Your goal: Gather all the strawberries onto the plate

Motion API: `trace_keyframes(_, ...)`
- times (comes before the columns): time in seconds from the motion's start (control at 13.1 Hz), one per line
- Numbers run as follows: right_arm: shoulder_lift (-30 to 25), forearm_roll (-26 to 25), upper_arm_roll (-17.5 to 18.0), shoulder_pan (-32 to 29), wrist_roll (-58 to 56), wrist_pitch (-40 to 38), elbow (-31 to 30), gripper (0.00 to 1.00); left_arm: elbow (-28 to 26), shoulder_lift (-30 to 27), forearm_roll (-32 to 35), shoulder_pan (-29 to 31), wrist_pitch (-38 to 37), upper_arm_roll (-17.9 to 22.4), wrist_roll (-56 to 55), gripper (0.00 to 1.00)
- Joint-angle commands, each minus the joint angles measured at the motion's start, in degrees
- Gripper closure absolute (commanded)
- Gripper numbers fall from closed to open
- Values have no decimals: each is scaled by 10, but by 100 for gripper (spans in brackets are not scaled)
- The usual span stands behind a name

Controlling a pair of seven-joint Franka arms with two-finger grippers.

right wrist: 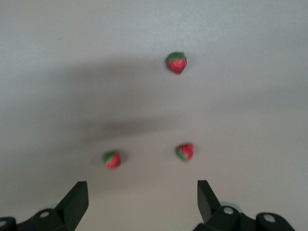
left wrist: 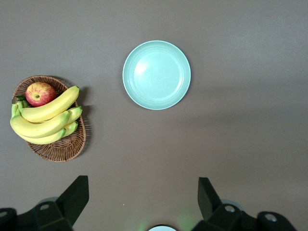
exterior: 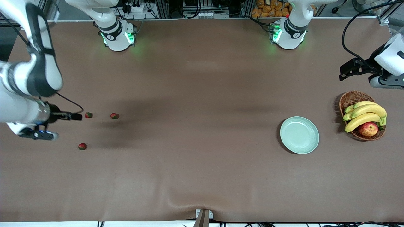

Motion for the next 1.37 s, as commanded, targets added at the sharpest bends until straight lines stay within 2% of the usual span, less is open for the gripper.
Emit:
trace_keyframes(0.0,52,4,-1,-23,-23,72,0,0,14,7,0,0,-13,1,7,0)
trace_keyframes(0.38,137,4,-1,-41,-44,212,1,0,14,8,0,0,-12,1,6,0)
trace_keyframes(0.91,183,-1,-1,-43,-46,285,6,0,16,16,1,-1,-10,1,6,0)
trace_keyframes(1.07,182,-1,-1,-44,-87,295,6,0,14,16,1,0,-11,1,7,0)
trace_keyframes(1.14,183,-1,-1,-46,-100,295,5,8,14,15,1,0,-11,1,7,0)
trace_keyframes(1.3,183,-1,-1,-45,-102,296,6,14,14,16,2,0,-11,1,7,0)
